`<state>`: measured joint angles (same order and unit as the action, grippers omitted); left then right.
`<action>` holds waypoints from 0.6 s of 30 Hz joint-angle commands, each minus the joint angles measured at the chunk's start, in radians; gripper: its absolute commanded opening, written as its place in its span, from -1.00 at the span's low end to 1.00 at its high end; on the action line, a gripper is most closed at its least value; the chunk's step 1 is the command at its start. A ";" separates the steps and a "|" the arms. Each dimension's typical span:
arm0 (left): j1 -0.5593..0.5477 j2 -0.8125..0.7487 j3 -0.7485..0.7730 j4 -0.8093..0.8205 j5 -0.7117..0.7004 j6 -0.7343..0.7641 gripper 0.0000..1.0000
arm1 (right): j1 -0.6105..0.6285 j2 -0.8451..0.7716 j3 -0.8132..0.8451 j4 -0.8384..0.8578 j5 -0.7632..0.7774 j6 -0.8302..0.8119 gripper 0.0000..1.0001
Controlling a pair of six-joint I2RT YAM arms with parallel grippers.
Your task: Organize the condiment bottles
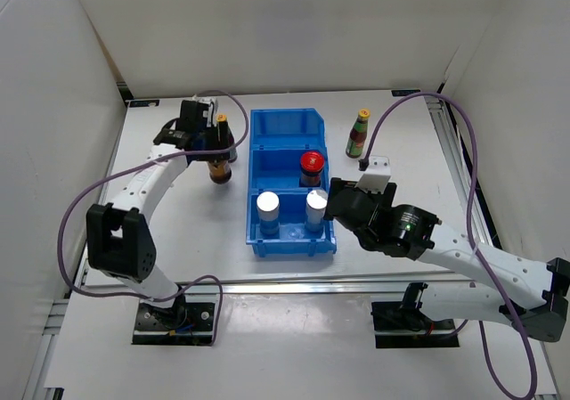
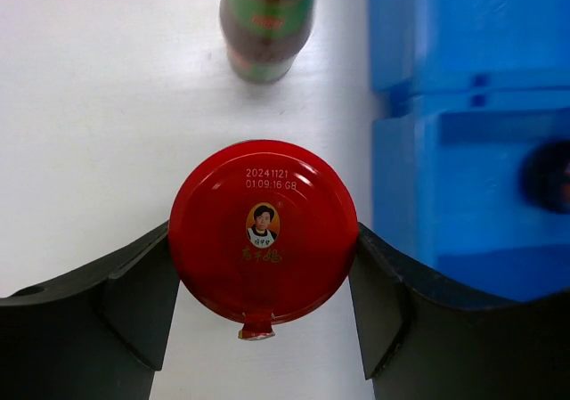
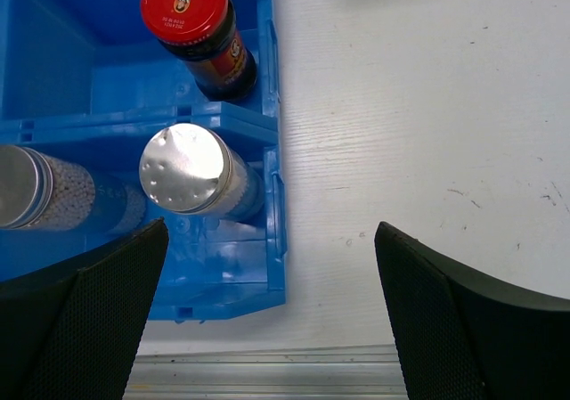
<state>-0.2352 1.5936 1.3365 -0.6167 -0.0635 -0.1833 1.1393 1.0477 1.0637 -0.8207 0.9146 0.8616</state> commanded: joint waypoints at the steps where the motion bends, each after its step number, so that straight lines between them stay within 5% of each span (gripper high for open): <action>1: -0.033 -0.168 0.148 0.052 0.019 -0.027 -0.31 | 0.005 -0.038 -0.022 0.014 0.040 0.033 1.00; 18: -0.317 -0.081 0.316 0.052 0.087 -0.100 -0.42 | 0.005 -0.089 -0.067 0.014 0.049 0.080 1.00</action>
<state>-0.5110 1.4979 1.6054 -0.6250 0.0120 -0.2718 1.1393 0.9619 1.0019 -0.8169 0.9211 0.9127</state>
